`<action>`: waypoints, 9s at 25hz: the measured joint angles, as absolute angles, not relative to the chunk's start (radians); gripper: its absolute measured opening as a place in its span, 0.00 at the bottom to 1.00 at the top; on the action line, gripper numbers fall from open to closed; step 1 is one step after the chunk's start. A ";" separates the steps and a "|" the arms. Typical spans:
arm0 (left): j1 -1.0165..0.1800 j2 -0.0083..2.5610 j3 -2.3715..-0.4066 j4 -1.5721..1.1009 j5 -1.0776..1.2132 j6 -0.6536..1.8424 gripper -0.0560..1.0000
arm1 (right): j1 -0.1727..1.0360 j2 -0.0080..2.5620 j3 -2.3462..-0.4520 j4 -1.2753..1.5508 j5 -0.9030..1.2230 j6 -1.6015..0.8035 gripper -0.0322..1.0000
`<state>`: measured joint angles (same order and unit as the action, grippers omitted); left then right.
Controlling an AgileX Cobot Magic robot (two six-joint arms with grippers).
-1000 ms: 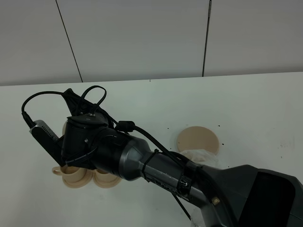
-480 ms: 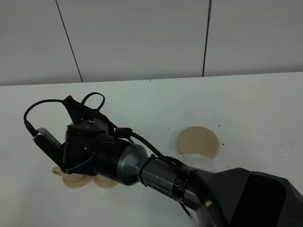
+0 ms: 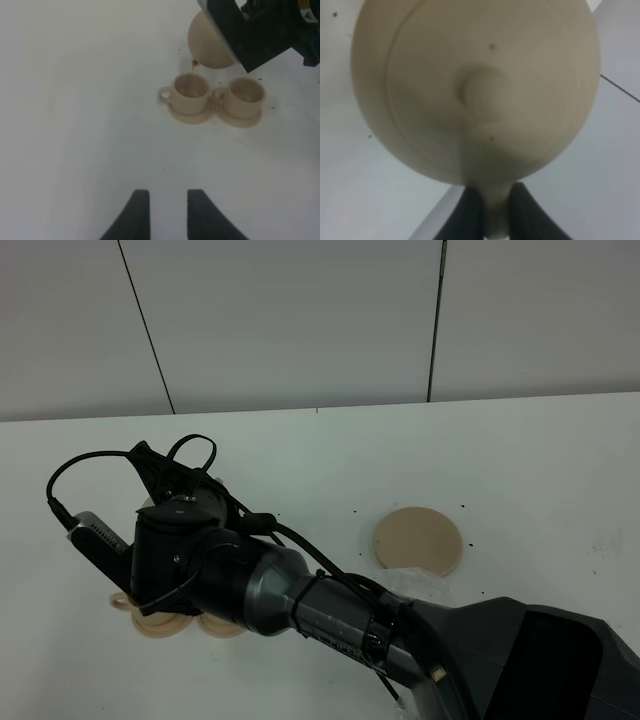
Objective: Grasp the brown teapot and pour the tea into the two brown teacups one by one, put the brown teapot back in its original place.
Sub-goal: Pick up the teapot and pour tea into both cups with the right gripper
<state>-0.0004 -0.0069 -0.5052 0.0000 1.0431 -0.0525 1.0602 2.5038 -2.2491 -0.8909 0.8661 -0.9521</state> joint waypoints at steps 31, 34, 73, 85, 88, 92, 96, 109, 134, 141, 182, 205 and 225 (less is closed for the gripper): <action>0.000 -0.007 -0.505 0.000 1.043 -0.053 0.29 | 1.075 2.521 -2.249 -0.984 0.882 -0.952 0.12; 0.000 -0.007 -0.505 0.000 1.043 -0.053 0.29 | 1.077 2.522 -2.249 -0.994 0.882 -0.952 0.12; 0.000 -0.007 -0.505 0.000 1.043 -0.053 0.29 | 1.113 2.525 -2.249 -1.056 0.868 -1.023 0.12; 0.000 -0.007 -0.505 0.000 1.043 -0.053 0.29 | 1.113 2.525 -2.249 -1.059 0.867 -1.023 0.12; 0.000 -0.007 -0.505 0.000 1.043 -0.053 0.29 | 1.113 2.525 -2.249 -1.059 0.867 -1.023 0.12; 0.000 -0.007 -0.505 0.000 1.043 -0.053 0.29 | 1.113 2.525 -2.249 -1.059 0.867 -1.023 0.12; 0.000 -0.007 -0.505 0.000 1.043 -0.053 0.29 | 1.113 2.525 -2.249 -1.059 0.867 -1.023 0.12; 0.000 -0.007 -0.505 0.000 1.043 -0.053 0.29 | 1.113 2.525 -2.249 -1.060 0.868 -1.023 0.12; 0.000 -0.007 -0.505 0.000 1.043 -0.053 0.29 | 1.113 2.525 -2.249 -1.074 0.872 -1.032 0.12; 0.000 -0.007 -0.505 0.000 1.043 -0.053 0.29 | 1.113 2.525 -2.249 -1.075 0.872 -1.035 0.12; 0.000 -0.007 -0.505 0.000 1.043 -0.053 0.29 | 1.113 2.525 -2.249 -1.074 0.873 -1.039 0.12; 0.000 -0.007 -0.505 0.000 1.043 -0.053 0.29 | 1.104 2.525 -2.249 -1.014 0.849 -1.038 0.12; 0.000 -0.007 -0.505 0.000 1.043 -0.053 0.29 | 1.076 2.525 -2.249 -0.916 0.832 -1.055 0.12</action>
